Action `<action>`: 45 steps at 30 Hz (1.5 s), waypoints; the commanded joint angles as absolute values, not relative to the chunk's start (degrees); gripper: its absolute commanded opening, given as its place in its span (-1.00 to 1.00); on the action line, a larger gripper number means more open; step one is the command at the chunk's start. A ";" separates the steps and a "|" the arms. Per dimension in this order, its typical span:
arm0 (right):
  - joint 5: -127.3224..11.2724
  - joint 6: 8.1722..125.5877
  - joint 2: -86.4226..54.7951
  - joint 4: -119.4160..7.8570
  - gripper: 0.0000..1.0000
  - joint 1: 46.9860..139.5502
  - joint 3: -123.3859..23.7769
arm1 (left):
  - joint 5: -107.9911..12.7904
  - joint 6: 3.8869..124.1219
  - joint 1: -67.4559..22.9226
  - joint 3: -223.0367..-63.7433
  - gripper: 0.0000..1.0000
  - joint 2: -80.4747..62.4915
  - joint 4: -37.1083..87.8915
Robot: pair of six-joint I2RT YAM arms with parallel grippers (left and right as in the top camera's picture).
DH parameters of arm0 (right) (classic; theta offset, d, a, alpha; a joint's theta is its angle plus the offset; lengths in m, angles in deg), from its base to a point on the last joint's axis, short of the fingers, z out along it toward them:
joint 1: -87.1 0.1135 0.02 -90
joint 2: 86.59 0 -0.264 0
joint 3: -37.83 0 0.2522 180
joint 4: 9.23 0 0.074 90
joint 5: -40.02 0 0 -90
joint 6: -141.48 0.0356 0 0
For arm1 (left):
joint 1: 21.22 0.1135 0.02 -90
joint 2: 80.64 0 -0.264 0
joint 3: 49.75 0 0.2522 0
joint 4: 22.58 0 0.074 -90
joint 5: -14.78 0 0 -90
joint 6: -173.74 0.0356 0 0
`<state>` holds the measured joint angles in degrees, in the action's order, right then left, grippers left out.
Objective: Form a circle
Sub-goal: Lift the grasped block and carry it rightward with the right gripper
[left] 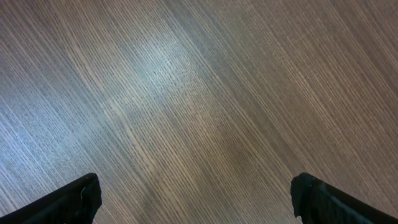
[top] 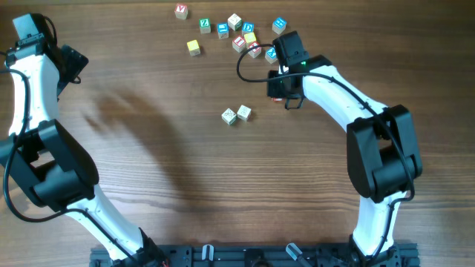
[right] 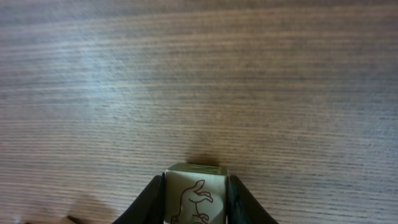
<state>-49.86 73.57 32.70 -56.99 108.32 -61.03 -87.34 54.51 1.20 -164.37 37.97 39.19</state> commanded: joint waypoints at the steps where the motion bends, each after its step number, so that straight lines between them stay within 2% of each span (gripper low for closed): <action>1: -48.48 74.22 32.13 -56.01 -0.53 108.25 -59.19 | -87.45 54.94 1.42 -165.01 1.00 37.27 39.24; 3: -48.48 74.22 32.13 -55.99 -0.24 108.23 -59.19 | -87.45 54.94 1.42 -165.01 1.00 37.27 39.24; 4: -48.55 74.22 32.13 -56.05 -0.18 108.25 -59.19 | -87.47 54.94 1.42 -165.01 1.00 37.27 39.24; 9: -48.92 74.22 32.13 -56.49 -0.14 108.25 -59.19 | -87.45 54.94 1.42 -164.98 1.00 37.27 39.24; 11: -49.45 74.14 32.13 -56.69 -0.25 108.25 -59.19 | -87.45 54.94 1.42 -165.01 1.00 37.27 39.24; 15: -50.08 74.20 32.13 -57.36 -0.30 108.25 -59.19 | -87.45 54.94 1.42 -165.01 1.00 37.27 39.24; 17: -50.21 74.18 32.13 -57.54 -0.42 108.25 -59.19 | -87.45 54.94 1.42 -165.01 1.00 37.27 39.24; 29: -50.21 74.18 32.13 -57.52 -0.51 108.25 -59.19 | -87.45 54.94 1.42 -165.01 1.00 37.27 39.24; 45: -50.21 74.16 32.13 -57.52 -0.91 108.25 -59.19 | -87.45 54.94 1.42 -165.01 1.00 37.27 39.24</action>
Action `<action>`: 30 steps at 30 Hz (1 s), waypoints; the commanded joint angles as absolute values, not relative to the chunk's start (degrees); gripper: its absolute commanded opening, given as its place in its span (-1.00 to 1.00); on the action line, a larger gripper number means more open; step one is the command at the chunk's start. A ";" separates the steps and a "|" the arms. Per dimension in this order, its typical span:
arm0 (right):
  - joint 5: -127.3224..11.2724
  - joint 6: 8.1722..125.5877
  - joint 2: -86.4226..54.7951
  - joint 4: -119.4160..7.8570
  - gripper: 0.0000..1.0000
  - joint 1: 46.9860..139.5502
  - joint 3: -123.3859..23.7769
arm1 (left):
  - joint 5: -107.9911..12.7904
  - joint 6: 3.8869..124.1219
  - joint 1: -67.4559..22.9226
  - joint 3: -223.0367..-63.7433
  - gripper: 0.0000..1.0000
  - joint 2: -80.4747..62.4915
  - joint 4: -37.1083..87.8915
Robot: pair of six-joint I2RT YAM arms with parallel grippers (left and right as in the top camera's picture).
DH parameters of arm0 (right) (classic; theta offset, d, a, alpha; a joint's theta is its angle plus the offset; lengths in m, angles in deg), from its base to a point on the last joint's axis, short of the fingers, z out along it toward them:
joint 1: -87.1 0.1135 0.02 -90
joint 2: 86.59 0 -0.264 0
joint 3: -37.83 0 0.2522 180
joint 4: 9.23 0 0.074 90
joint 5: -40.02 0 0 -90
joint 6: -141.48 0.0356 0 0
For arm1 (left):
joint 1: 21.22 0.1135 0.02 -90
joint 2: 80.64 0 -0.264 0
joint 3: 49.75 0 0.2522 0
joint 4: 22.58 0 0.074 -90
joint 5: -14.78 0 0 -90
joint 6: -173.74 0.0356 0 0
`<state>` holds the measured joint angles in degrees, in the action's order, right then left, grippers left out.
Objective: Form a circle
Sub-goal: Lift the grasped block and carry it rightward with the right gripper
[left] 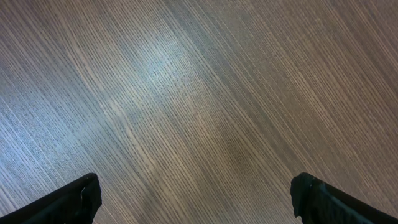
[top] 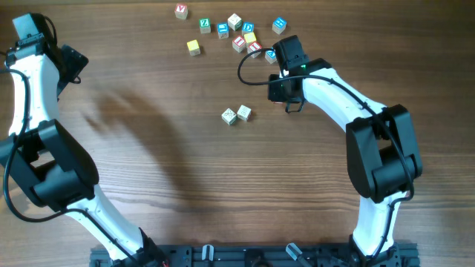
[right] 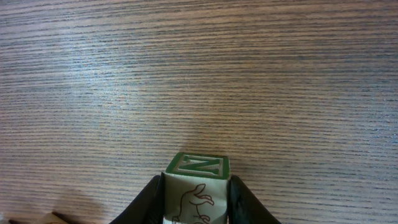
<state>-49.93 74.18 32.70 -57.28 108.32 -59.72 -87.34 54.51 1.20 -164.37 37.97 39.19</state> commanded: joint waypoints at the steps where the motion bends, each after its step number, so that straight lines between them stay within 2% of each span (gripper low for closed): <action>1: -50.21 74.18 32.13 -57.52 -0.91 108.25 -59.19 | -87.45 54.94 1.42 -165.01 1.00 37.27 39.24; 11: -50.21 73.96 31.74 -57.71 -0.91 108.23 -59.43 | -87.45 54.94 1.42 -165.01 1.00 37.27 39.24; 17: -54.56 73.96 20.87 -61.21 -0.91 108.14 -61.49 | -87.45 54.94 1.42 -165.01 1.00 37.27 39.24; 24: -56.92 74.03 4.76 -74.06 -0.91 108.14 -61.49 | -87.45 54.94 1.42 -165.01 1.00 37.27 39.24; 27: -62.23 74.18 3.89 -80.34 -0.91 108.14 -61.20 | -87.45 54.94 1.42 -165.01 1.00 37.27 39.24; 30: -66.21 76.58 4.04 -80.86 -0.91 109.21 -57.53 | -87.45 54.94 1.42 -165.01 1.00 37.27 39.24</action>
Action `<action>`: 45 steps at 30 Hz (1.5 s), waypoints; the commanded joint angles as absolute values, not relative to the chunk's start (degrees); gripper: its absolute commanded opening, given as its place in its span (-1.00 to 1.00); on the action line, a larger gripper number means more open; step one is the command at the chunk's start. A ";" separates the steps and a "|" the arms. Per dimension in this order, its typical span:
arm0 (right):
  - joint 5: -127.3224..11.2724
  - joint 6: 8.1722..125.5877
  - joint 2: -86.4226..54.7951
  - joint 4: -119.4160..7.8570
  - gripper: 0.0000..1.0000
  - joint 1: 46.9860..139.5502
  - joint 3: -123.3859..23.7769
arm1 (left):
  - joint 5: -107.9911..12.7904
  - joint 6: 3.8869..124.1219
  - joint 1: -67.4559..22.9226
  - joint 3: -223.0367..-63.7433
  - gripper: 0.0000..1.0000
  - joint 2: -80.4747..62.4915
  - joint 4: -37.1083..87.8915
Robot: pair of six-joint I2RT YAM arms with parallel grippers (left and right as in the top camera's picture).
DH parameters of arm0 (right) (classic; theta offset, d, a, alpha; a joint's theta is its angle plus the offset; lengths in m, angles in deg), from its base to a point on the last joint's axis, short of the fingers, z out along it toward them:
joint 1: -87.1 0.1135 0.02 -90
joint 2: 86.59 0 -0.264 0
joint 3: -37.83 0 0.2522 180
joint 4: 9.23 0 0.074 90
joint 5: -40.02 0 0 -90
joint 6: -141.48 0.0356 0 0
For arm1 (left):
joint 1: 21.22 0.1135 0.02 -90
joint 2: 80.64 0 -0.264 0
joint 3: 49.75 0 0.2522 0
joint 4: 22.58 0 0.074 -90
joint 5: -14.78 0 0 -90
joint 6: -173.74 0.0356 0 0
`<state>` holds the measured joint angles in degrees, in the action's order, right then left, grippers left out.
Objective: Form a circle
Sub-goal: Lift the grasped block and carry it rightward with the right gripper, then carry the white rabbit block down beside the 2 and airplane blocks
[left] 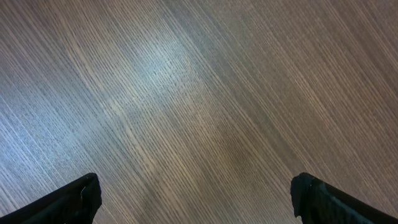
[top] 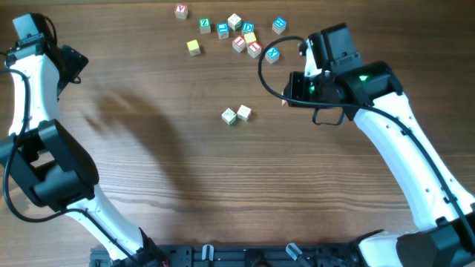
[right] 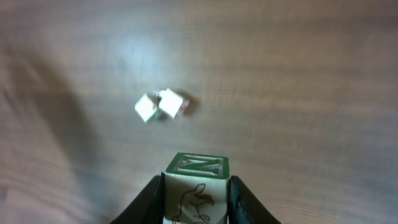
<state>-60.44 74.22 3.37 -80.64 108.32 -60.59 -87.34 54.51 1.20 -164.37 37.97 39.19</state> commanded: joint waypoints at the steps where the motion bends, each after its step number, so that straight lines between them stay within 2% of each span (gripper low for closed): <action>1: -66.12 78.94 4.07 -80.31 -0.91 109.93 -55.74 | -87.45 54.94 1.42 -165.01 1.00 37.27 39.24; 10: -64.02 93.39 4.09 -60.80 -0.91 120.25 -37.47 | -87.45 54.94 1.42 -165.01 1.00 37.27 39.24; 17: -50.47 102.70 7.93 -53.50 -0.91 130.46 -36.26 | -87.45 54.94 1.42 -164.98 1.00 37.27 39.24; 21: -43.61 102.94 12.44 -48.29 -0.91 134.35 -36.26 | -87.45 54.94 1.42 -165.01 1.00 37.27 39.24; 25: -41.77 104.08 17.09 -45.63 -0.91 134.74 -36.29 | -87.45 54.94 1.42 -165.01 1.00 37.27 39.24; 37: -30.45 103.10 17.24 -44.45 -0.91 134.65 -36.29 | -87.45 54.94 1.42 -165.01 1.00 37.27 39.24; 45: -30.50 99.45 19.76 -41.19 -0.91 134.65 -36.29 | -87.45 54.94 1.42 -165.01 1.00 37.27 39.24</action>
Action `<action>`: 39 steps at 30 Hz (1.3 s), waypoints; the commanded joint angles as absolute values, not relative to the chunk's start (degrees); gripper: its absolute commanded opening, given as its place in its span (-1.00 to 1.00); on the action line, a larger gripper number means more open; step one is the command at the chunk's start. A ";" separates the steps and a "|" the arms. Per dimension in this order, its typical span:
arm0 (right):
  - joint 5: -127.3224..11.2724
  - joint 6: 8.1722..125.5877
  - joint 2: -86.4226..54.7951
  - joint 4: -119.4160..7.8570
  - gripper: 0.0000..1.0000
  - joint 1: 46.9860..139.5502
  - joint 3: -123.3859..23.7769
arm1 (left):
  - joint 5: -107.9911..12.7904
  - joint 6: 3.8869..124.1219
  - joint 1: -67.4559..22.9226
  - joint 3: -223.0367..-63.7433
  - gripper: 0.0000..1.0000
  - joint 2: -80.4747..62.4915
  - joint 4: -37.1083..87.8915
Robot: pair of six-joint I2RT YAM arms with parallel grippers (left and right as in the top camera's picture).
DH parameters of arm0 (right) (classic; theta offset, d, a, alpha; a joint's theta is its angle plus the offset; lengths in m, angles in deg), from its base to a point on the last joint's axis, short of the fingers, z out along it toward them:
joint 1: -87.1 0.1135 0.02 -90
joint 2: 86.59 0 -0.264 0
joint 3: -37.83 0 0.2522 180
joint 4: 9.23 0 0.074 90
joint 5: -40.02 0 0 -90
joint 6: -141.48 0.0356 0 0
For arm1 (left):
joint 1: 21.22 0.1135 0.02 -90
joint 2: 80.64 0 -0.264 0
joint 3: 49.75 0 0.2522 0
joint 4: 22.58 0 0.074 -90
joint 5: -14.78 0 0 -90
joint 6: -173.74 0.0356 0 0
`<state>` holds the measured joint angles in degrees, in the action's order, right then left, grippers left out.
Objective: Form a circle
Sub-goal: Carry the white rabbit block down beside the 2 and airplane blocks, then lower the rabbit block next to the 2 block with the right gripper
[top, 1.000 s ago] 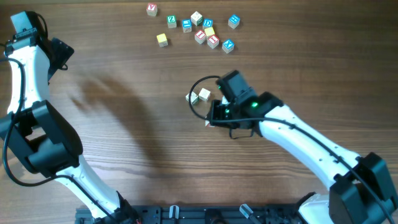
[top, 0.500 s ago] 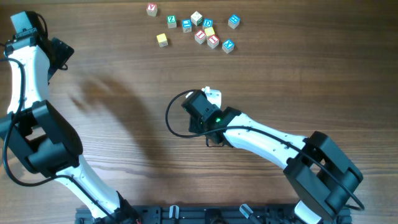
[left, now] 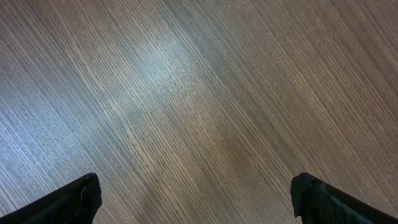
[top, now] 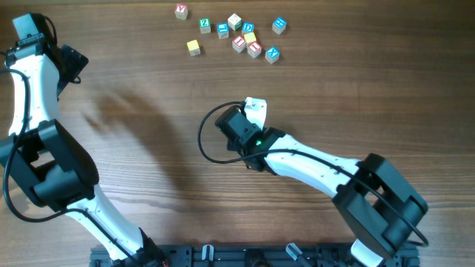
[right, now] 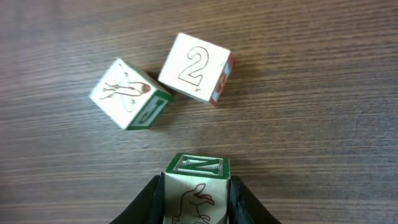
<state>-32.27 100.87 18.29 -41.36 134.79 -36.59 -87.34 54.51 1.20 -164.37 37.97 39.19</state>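
Note:
In the right wrist view my right gripper (right: 197, 190) is shut on a wooden block (right: 198, 165) with a green N on top and an animal drawn on its side. It is held low over the table. Just beyond it lie a block marked 2 (right: 194, 67) and, touching its left corner, a block with a bird and a green J (right: 129, 93). Overhead, the right wrist (top: 241, 132) covers the table's middle and hides these blocks. My left gripper (left: 196, 202) is open over bare wood at the far left (top: 70, 63).
Several loose letter blocks (top: 241, 35) lie scattered at the table's far edge, a yellow one (top: 194, 47) at their left. The right arm (top: 319, 167) stretches from the near right across to the centre. A black cable loops beside its wrist (top: 204, 141).
My right gripper, still shut on the N block, has moved from high over the right of the table to low beside the two middle blocks. The left arm has not moved.
At first my right gripper was shut on the N block low beside the far cluster. It stayed there a moment later. Then it held the block high, with the two middle blocks far below. Now the block is close in front of them.

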 commanded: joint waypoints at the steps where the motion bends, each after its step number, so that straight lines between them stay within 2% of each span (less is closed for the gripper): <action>1: -30.47 99.45 19.76 -41.23 -0.91 134.65 -36.29 | -87.45 54.94 1.42 -165.01 1.00 37.27 39.24; 9: -30.74 99.47 20.06 -41.17 -0.86 133.30 -36.29 | -87.45 54.94 1.42 -165.01 1.00 37.27 39.24; 13: -30.87 99.47 20.06 -41.02 -0.60 133.30 -36.29 | -87.45 54.94 1.42 -165.01 1.00 37.27 39.24; 16: -30.98 99.47 20.06 -41.02 -0.52 133.30 -36.29 | -87.45 54.94 1.42 -165.01 1.00 37.27 39.24; 19: -30.98 99.49 20.06 -41.02 -0.26 133.30 -36.29 | -87.45 54.94 1.42 -165.01 1.00 37.27 39.24; 22: -31.63 99.51 20.06 -41.02 -0.10 133.30 -36.29 | -87.45 54.94 1.42 -165.01 1.00 37.27 39.24; 24: -32.09 99.49 20.06 -41.06 -0.10 133.30 -36.29 | -87.45 54.94 1.42 -165.01 1.00 37.27 39.24; 28: -33.34 99.49 20.06 -41.10 -0.28 133.30 -36.29 | -87.45 54.94 1.42 -165.01 1.00 37.27 39.24; 32: -33.32 99.67 20.06 -41.26 -0.22 133.30 -36.29 | -87.45 54.94 1.42 -165.01 1.00 37.27 39.24; 39: -33.29 100.12 20.11 -41.30 -0.24 133.30 -36.26 | -87.45 54.94 1.42 -165.01 1.00 37.27 39.24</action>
<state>-32.64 99.62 18.86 -41.32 133.41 -36.42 -87.34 54.51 1.20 -164.37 37.97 39.19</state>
